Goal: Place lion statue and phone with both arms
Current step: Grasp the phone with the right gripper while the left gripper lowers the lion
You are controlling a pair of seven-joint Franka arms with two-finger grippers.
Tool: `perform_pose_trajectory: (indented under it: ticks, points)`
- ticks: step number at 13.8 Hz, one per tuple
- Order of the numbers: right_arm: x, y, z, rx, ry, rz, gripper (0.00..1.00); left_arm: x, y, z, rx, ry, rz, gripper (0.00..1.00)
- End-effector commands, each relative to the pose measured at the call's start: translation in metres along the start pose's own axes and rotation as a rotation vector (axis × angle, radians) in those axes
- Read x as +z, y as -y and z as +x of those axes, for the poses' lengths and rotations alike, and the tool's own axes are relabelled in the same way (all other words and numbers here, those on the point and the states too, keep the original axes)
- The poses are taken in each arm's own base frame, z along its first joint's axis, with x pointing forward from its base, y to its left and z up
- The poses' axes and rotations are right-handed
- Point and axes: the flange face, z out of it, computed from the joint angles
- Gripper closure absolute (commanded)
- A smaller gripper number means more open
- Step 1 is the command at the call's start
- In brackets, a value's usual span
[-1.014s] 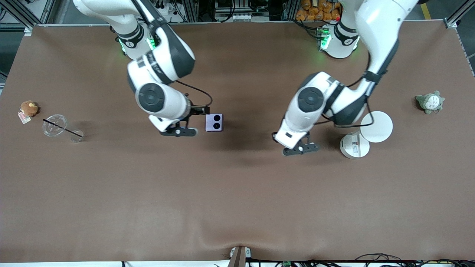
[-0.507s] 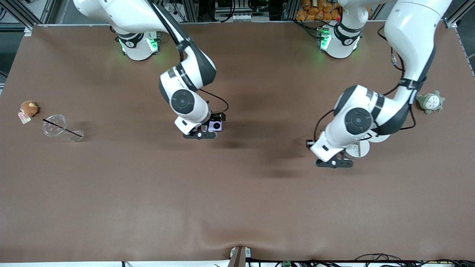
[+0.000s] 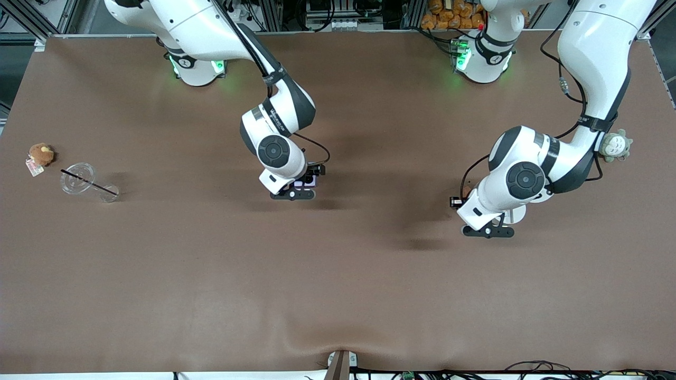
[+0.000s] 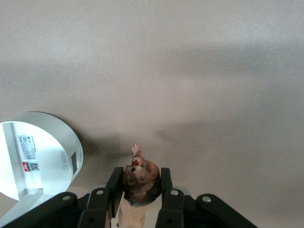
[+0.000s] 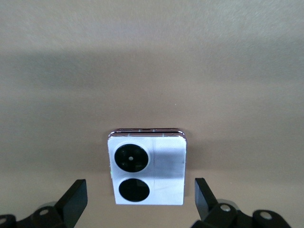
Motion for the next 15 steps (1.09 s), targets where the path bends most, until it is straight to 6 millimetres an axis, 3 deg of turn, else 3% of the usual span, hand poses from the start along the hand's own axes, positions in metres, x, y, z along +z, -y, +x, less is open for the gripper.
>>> perform_pose_trajectory:
  ticks: [1,10,15]
  points:
    - [0.014,0.005,-0.002,-0.009,-0.025,-0.020,0.00,0.004,0.028,-0.006,-0.006,-0.008,-0.008,1.00]
    - [0.022,0.007,-0.001,-0.051,-0.061,-0.056,0.00,0.019,0.025,-0.004,0.006,-0.036,-0.030,1.00]
    - [0.040,0.009,-0.005,-0.064,-0.098,-0.042,0.00,0.026,0.025,-0.003,0.024,-0.046,-0.021,1.00]
